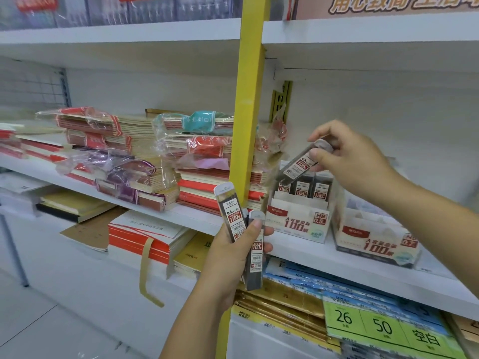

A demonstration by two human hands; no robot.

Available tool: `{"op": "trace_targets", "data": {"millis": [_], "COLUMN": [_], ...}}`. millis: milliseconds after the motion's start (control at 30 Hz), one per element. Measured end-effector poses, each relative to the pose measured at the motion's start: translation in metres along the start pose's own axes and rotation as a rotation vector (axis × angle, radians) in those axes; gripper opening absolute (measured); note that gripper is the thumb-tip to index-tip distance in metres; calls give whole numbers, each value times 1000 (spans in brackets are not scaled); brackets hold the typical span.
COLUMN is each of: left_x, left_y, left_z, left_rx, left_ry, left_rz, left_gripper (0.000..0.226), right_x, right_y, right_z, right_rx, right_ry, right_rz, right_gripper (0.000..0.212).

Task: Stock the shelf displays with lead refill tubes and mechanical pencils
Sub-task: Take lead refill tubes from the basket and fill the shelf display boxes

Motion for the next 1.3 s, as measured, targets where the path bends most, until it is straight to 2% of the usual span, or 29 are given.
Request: {"op": "trace_targets", "data": {"millis": [133, 267, 400, 600, 700, 800, 867, 933, 1033, 1167, 1233, 1300], "left_x": [-4, -6, -6, 0, 6, 13, 18, 23, 25, 16, 9, 4], "left_y": [2, 4, 4, 3, 1, 1, -2, -3, -3, 0, 2, 1], "left_z": [1, 1, -1, -5, -9, -14, -17, -20, -21, -17, -14, -11], "left_rx": [-8, -21, -32, -60, -65, -89, -96, -98, -103, -136, -146, -144], "left_ry": [45, 76, 97, 164, 210, 249, 273, 287, 289, 207, 133, 73], "left_rz": [49, 79, 105, 190, 207, 224, 247, 276, 283, 228, 189, 158], "left_gripper": [41, 43, 42, 40, 32, 41, 42, 36, 19, 23, 23, 23], "right_x": [35, 45, 51, 50, 46, 55, 64, 70, 64, 19, -4, -13], "right_y": [-12, -30, -33, -28, -10, 6, 14, 19, 19, 3, 0, 3], "right_z": [15, 27, 34, 27, 5, -26, -42, -50, -52, -33, -22, -16], "right_rx": [-21, 41, -135, -171, -150, -7, 39, 39, 50, 113, 56, -58], "right_ry": [116, 156, 88, 61, 86, 284, 420, 477, 393, 52, -90, -131], "right_rz": [-254, -232, -490, -675, -413, 28, 131, 153, 265, 431, 362, 189], "right_gripper": [25, 25, 16, 28, 24, 21, 30, 34, 25, 16, 17, 20]}}
Point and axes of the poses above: each hand's wrist, its own z-axis towards the middle knuckle, its own x-axis out of the palm, y = z × x, the point moved 7 cm from there along z, towards the middle knuckle, and after that the axes turned 7 degrees about z, right-handed, at the moved point
